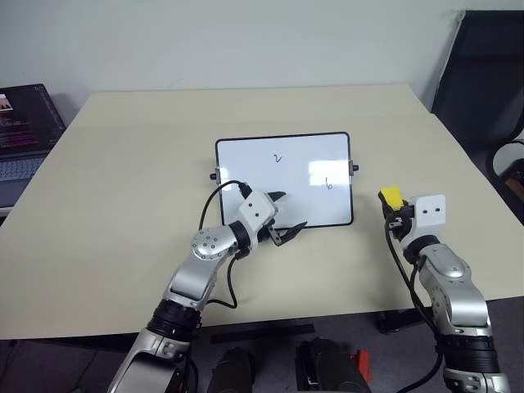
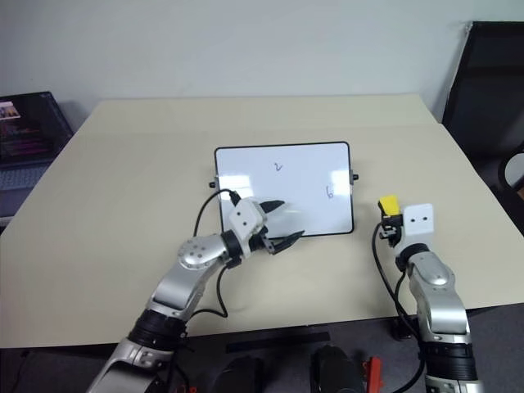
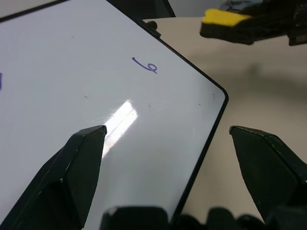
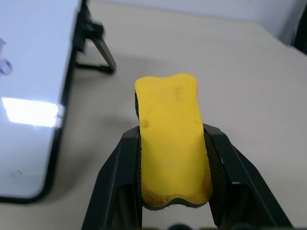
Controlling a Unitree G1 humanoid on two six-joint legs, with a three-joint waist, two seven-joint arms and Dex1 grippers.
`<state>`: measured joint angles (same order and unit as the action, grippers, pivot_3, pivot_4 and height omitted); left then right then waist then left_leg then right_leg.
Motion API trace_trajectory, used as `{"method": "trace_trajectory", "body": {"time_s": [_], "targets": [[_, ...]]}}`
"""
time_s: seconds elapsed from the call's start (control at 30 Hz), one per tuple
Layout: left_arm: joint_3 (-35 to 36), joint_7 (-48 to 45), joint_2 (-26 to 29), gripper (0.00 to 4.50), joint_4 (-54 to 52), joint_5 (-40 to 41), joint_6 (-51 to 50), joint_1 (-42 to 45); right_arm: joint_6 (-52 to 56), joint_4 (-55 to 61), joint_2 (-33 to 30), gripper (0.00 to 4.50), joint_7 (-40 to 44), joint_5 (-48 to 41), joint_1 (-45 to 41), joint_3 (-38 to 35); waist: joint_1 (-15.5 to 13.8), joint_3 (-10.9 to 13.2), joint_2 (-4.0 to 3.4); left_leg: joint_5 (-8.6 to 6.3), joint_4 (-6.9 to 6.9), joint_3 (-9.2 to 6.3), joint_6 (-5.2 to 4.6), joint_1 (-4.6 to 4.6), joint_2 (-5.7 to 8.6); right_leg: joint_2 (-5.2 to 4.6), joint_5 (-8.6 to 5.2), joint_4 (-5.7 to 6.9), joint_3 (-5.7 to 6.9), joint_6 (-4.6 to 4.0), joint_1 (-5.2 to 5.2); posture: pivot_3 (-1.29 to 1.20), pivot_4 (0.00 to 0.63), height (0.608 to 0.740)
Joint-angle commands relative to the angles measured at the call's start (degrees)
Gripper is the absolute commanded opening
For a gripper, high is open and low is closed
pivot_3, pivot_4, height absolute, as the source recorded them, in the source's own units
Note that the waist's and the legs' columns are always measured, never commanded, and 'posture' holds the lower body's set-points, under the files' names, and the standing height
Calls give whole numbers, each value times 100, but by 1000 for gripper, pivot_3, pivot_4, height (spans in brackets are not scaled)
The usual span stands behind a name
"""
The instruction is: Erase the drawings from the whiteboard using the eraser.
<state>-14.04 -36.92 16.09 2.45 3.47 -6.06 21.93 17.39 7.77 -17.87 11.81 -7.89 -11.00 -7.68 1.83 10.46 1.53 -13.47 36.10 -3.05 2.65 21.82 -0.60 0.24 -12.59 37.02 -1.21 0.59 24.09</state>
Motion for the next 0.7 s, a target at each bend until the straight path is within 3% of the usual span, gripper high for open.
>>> {"method": "trace_trajectory", "body": {"time_s": [0.03, 0.7], "targets": [[6, 227, -56, 4500, -336, -156, -17, -1, -402, 225, 56, 1292, 160, -66, -164, 46, -4, 0, 0, 0, 0, 0, 0, 0, 0, 0, 0, 0, 0, 0, 0, 0, 150, 740], [51, 456, -45, 4500, -5, -392, 120, 155, -819, -1290, 587, 1292, 428, 230, -1455, 811, -16, 0, 0, 0, 0, -2, 0, 2, 0, -1, 1, 2, 2, -2, 0, 0, 150, 740]]}}
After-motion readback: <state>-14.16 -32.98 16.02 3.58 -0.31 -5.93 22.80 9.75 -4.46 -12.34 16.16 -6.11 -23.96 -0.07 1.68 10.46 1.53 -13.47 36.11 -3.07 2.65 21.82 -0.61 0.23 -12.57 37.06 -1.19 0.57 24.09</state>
